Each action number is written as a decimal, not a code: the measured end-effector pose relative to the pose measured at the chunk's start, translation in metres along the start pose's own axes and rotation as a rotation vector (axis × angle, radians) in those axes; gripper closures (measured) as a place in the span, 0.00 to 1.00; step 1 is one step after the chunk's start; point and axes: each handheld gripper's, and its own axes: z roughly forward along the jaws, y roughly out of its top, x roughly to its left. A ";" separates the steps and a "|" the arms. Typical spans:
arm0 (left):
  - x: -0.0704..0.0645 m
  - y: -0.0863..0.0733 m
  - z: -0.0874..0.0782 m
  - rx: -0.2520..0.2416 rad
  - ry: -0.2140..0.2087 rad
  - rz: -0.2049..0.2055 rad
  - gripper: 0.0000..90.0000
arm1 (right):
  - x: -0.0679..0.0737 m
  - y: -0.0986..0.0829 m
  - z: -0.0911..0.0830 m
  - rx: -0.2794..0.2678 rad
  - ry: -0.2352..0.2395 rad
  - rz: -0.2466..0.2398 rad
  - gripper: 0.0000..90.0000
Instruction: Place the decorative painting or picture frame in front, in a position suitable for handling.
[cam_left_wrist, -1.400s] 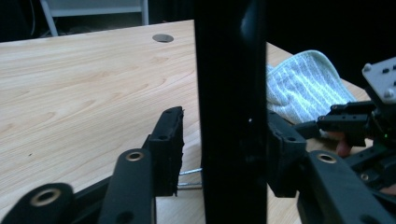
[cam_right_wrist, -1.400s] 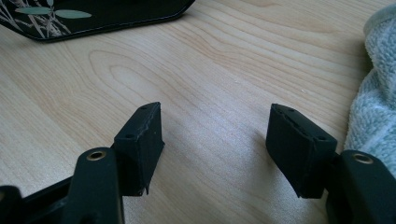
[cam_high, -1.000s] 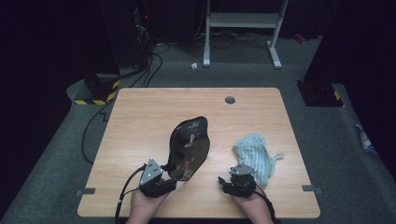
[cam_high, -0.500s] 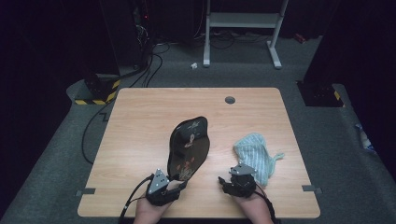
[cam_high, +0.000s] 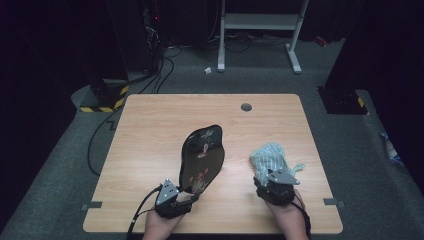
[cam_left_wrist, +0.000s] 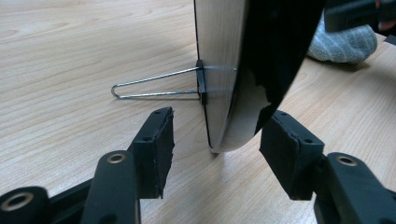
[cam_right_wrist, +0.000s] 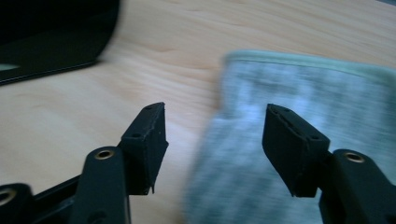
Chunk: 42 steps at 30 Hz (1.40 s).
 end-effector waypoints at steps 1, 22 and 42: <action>-0.001 0.000 0.000 0.002 0.004 0.005 0.50 | -0.006 0.001 0.000 0.007 -0.015 0.021 0.40; 0.000 0.000 -0.001 0.001 -0.003 -0.001 0.48 | -0.042 -0.003 0.023 0.100 -0.107 0.103 0.24; 0.001 0.000 0.001 0.013 -0.013 -0.004 0.48 | -0.050 -0.015 0.035 0.189 0.014 0.176 0.51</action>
